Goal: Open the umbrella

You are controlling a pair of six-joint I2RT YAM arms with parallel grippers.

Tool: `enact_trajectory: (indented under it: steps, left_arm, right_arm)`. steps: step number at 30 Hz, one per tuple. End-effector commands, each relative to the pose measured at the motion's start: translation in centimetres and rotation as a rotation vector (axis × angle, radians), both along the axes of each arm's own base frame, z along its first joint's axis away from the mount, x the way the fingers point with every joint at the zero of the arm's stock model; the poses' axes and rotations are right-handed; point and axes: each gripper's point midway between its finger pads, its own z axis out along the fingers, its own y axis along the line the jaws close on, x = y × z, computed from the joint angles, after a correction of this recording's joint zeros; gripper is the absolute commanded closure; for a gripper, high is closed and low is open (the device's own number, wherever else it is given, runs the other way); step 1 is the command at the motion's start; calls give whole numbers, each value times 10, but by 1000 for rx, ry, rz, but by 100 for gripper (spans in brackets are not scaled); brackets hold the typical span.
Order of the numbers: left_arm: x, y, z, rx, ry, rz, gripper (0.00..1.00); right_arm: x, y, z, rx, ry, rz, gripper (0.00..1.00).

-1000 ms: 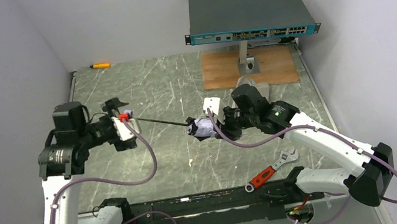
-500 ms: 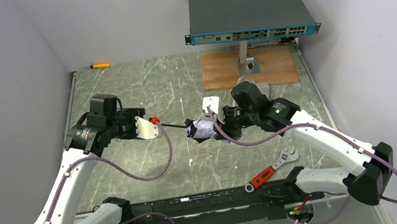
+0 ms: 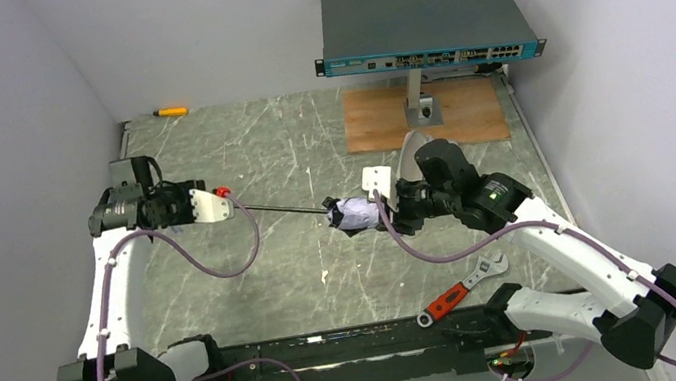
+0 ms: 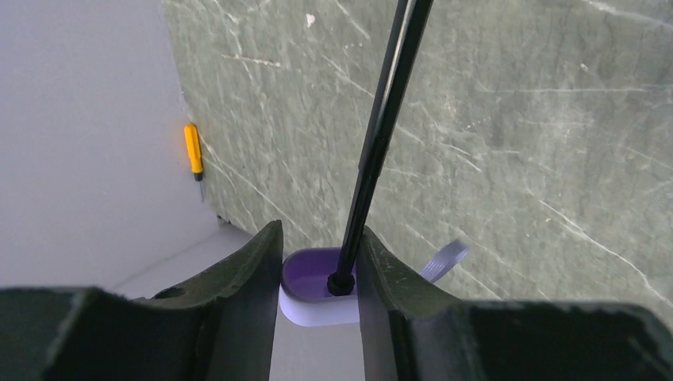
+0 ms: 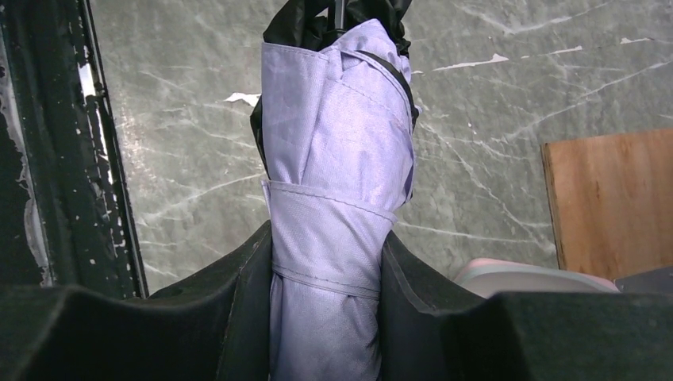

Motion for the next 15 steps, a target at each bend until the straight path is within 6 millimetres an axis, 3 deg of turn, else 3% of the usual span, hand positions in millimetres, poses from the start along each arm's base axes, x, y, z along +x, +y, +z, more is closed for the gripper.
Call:
enact_trajectory:
  steps: [1,3,5,8,10,11,15]
  left_arm:
    - [30,89,50,238,-166,232,67]
    - [33,77,58,169,-184,206,68]
    - [32,56,67,74,-177,162,60]
    - [26,12,87,-128,-163,100,22]
    - [15,-19,102,-274,-143,39,6]
    - [10,-33,112,-355,-136,17,1]
    - [-15,-79,156,-682,-85,-32,0]
  right_arm:
    - [-24,-49,-31,-163,102,-42,100]
    - [-24,-43,-29,-141,127,-44,100]
    - [-22,-36,-27,-112,151,-52,100]
    - [-17,-22,-21,-49,182,-72,100]
    - [-10,-13,-18,-11,209,-93,100]
    - [-6,-8,-15,15,218,-109,100]
    - [4,9,-3,117,283,-172,100]
